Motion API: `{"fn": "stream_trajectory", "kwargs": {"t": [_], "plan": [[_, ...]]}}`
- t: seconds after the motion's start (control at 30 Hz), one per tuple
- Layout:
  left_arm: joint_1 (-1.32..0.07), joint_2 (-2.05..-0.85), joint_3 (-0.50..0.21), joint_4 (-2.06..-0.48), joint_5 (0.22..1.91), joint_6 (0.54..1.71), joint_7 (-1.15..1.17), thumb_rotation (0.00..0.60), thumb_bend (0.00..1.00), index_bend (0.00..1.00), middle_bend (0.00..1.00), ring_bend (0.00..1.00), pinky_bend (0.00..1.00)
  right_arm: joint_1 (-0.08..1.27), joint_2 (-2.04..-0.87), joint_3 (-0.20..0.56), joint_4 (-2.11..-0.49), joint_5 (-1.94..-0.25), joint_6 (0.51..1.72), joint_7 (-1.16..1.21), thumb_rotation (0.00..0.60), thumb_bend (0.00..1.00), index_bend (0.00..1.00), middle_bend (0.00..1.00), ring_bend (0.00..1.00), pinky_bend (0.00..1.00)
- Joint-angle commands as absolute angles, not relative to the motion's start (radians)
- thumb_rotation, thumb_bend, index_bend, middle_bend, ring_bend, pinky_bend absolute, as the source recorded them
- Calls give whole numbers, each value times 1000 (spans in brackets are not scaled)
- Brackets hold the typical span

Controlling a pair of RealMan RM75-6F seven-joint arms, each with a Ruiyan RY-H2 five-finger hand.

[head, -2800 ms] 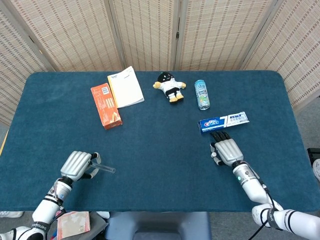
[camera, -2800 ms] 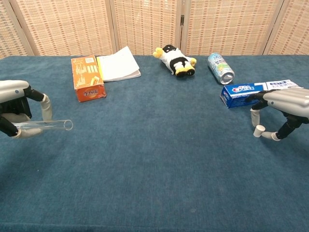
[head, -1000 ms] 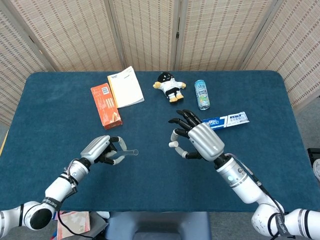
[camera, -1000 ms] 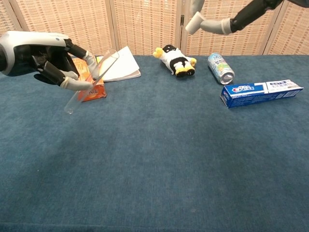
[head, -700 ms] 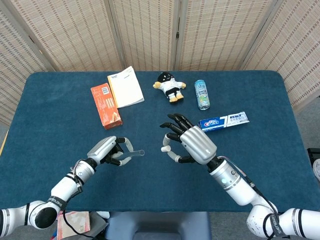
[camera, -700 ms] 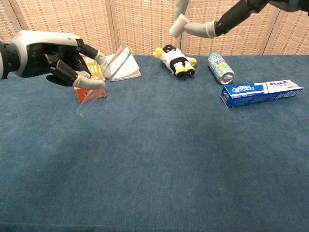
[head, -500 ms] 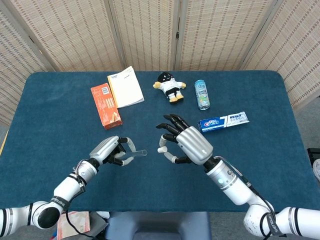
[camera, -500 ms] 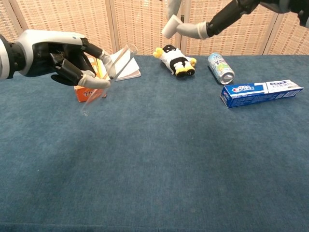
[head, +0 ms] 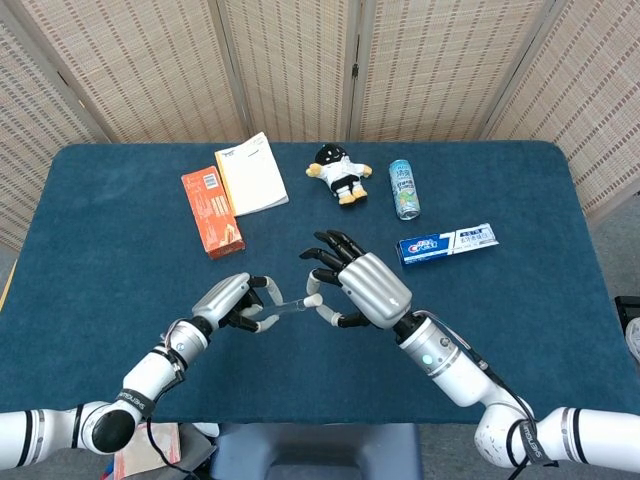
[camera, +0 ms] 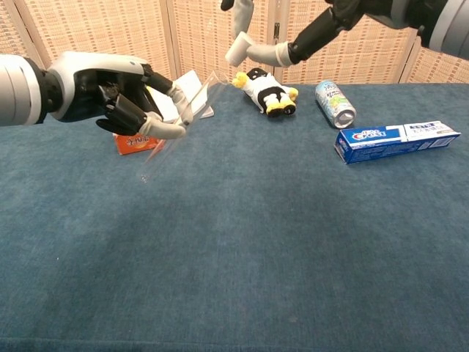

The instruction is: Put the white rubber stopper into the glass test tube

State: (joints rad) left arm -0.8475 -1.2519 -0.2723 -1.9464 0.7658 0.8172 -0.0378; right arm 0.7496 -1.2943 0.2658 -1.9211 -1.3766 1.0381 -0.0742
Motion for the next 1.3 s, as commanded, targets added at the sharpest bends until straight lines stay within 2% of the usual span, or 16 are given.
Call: {"fn": "stream_trajectory", "kwargs": {"t": [0.03, 1.3], "plan": [[-853, -1255, -272, -1949, 757, 820, -36, 600, 369, 580, 1000, 1000, 1000, 752, -1296, 264, -1919, -1375, 1037, -73, 600, 477, 620, 203, 0, 0], [-894, -1275, -253, -1947, 717, 831, -17, 600, 369, 577, 1000, 1000, 1000, 772, -1309, 240, -1910, -1342, 1024, -98, 600, 477, 620, 203, 0, 0]]}}
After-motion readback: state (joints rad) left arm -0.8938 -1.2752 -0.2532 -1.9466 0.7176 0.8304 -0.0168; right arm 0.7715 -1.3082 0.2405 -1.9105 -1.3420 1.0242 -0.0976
